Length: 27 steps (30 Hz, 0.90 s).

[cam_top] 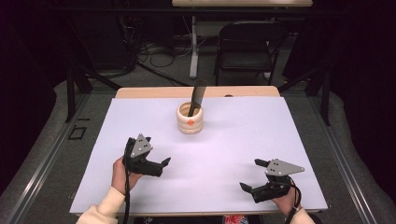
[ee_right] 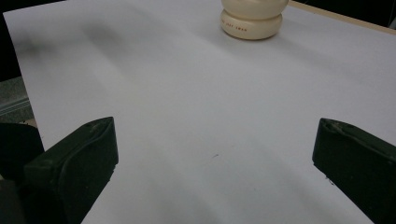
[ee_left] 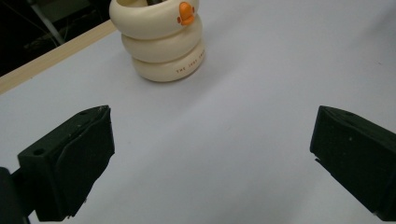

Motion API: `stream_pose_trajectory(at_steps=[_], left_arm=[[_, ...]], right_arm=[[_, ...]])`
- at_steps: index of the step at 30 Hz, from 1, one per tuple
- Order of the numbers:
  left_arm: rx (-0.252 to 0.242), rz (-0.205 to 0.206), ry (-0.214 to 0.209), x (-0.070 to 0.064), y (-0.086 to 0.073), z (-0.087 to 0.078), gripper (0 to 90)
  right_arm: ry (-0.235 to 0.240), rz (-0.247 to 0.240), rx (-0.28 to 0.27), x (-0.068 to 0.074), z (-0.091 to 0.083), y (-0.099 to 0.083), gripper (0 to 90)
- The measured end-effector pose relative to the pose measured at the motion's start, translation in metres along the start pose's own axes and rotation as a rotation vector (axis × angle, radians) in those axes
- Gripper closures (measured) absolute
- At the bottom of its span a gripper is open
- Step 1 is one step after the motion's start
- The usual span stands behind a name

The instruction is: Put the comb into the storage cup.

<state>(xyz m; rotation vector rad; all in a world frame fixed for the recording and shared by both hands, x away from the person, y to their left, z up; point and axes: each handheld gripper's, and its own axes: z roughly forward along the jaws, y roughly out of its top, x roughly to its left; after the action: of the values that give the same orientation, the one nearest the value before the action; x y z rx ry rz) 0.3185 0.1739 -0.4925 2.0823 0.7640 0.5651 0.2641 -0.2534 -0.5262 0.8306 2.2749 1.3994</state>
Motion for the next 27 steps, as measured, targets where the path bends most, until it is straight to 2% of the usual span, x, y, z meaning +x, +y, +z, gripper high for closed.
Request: stream_pose_trajectory(at_steps=[5, 10, 17, 27], left_arm=[[0.010, 0.011, 0.002, -0.004, -0.006, -0.003, 0.0], [-0.007, -0.006, 0.006, -0.006, -0.013, -0.007, 0.0], [-0.007, -0.001, 0.010, -0.008, -0.018, -0.012, 0.0], [-0.003, 0.004, -0.001, -0.016, -0.026, -0.014, 0.0]], right_arm=[[-0.001, 0.001, -0.004, 0.000, -0.001, 0.000, 0.0], [0.000, 0.000, 0.000, 0.000, -0.001, 0.000, 0.0], [-0.002, 0.001, 0.001, 0.000, 0.000, 0.000, 0.0], [-0.005, 0.002, 0.002, 0.000, 0.000, 0.000, 0.0]])
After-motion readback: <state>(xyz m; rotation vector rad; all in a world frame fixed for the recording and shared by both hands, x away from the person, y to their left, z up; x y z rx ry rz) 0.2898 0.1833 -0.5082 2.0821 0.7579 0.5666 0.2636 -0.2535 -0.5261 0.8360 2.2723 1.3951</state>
